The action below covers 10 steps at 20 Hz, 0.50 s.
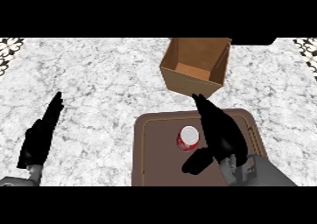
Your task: Pick the can from the tray and place it in the cardboard box
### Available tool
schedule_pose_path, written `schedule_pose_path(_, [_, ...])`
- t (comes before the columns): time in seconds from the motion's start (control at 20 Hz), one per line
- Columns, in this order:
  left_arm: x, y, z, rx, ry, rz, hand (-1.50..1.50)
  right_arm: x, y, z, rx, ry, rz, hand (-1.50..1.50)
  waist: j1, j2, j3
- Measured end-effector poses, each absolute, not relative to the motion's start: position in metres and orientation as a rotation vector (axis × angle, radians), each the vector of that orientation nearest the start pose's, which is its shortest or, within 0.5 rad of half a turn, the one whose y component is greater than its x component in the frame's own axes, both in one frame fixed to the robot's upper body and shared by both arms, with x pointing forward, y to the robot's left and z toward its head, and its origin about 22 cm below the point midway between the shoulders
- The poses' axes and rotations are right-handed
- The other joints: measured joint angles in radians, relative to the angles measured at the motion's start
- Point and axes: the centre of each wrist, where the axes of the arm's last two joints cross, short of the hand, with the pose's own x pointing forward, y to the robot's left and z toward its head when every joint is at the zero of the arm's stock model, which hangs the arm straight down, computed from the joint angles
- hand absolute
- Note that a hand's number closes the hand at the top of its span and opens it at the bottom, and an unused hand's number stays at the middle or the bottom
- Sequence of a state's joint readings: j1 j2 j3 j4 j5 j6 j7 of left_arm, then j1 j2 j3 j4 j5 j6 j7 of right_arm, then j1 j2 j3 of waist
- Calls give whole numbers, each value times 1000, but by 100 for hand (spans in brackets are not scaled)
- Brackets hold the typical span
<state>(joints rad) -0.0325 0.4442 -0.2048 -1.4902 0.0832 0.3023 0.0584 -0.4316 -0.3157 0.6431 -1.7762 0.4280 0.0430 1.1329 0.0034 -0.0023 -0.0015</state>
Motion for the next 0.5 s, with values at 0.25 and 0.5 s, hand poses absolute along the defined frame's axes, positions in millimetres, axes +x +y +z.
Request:
schedule_pose_path(0.25, [243, 284, 11, 382, -1448, -196, 0, 246, -106, 107, -624, -1010, 906, -150, -3, 0, 1])
schedule_pose_path(0.5, [245, 284, 11, 384, -1445, -198, 0, 252, -105, 94, -637, -959, 911, -150, -2, 1, 1])
